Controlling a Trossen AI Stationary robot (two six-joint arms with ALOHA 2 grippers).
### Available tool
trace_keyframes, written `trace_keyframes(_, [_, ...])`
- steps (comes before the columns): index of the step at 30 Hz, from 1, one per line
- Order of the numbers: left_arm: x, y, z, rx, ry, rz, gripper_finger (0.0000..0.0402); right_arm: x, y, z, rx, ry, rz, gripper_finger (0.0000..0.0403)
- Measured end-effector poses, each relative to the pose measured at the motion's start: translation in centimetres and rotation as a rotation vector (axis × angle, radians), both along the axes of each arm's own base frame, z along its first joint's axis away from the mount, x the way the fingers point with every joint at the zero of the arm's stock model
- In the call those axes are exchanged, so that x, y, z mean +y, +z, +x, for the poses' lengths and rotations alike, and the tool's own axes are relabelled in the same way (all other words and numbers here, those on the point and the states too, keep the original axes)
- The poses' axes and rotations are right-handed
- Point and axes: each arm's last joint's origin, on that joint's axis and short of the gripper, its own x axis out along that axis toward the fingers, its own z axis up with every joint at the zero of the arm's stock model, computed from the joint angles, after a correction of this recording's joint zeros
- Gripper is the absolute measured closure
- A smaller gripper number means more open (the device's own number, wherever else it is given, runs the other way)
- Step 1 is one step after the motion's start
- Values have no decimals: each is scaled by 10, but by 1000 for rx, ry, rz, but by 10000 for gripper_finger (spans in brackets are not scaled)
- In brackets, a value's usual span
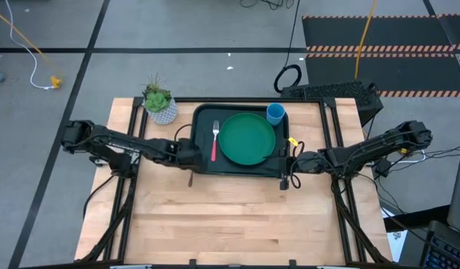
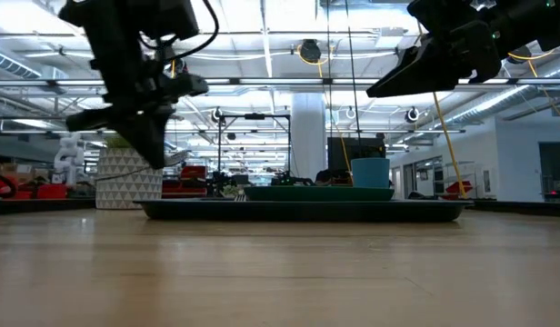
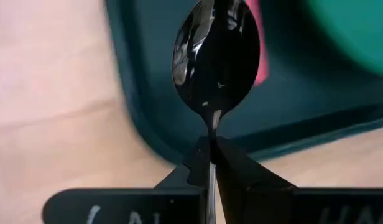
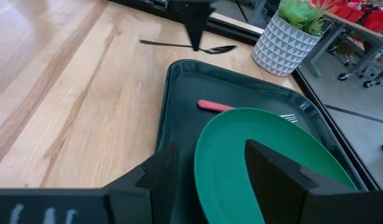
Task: Pick and place plate/cup/fork/spoon on tray
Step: Put the black spoon on the black tray to the left of the orange fork
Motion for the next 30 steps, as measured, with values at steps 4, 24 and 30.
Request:
trace_keyframes(4, [15, 2, 6, -43, 12, 49, 387, 0, 0, 0, 5, 0, -1, 229])
trace_keyframes(24, [84, 12, 17, -205, 58, 198, 387, 0, -2, -1, 28, 3, -5, 229])
trace_keyframes(30, [93, -1, 19, -159, 82, 166, 387, 0, -3, -1, 29, 3, -5, 229])
